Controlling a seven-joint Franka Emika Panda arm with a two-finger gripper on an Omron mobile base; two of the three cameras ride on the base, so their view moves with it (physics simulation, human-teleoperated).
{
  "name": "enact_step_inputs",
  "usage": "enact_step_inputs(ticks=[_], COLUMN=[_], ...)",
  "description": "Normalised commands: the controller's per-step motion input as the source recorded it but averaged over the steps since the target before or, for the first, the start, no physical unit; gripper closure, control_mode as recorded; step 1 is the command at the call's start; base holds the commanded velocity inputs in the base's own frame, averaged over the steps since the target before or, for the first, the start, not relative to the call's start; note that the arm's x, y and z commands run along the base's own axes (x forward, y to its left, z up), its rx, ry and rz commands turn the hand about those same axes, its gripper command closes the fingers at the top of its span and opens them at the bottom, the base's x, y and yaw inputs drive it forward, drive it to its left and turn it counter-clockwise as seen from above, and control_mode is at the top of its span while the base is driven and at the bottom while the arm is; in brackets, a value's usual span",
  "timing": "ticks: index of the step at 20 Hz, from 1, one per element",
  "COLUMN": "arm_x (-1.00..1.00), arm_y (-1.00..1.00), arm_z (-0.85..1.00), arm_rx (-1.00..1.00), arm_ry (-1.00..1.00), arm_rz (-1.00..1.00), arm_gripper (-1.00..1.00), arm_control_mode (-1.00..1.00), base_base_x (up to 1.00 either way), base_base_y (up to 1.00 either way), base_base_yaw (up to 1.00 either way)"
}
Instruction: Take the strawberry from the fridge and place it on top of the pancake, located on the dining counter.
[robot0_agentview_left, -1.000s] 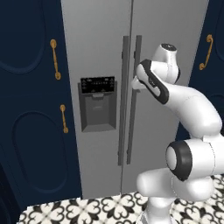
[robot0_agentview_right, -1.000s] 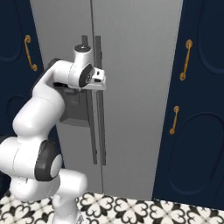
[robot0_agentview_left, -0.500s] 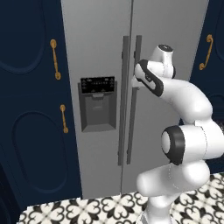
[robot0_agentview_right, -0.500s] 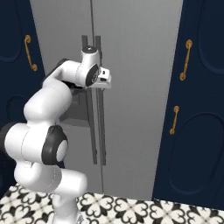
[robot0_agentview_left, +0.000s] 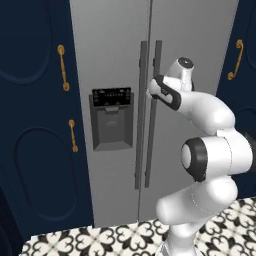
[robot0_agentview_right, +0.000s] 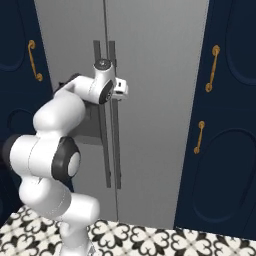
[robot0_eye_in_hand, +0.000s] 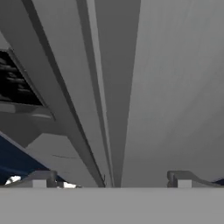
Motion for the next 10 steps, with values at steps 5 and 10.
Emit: enact_step_inputs(ticks=[5,10], arm_x=[0.58,0.57], arm_y=[0.00,0.00], arm_z=[-0.09,-0.05], arm_rx=[0.00,0.00], arm_ry=[-0.04,0.00], arm_rz=[-0.06,-0.12], arm_gripper=[-1.00,-1.00], arm_control_mode=[-1.00,-1.00], base_base_x=[0.00,0.00], base_base_y=[0.00,0.00], base_base_yaw=[0.00,0.00])
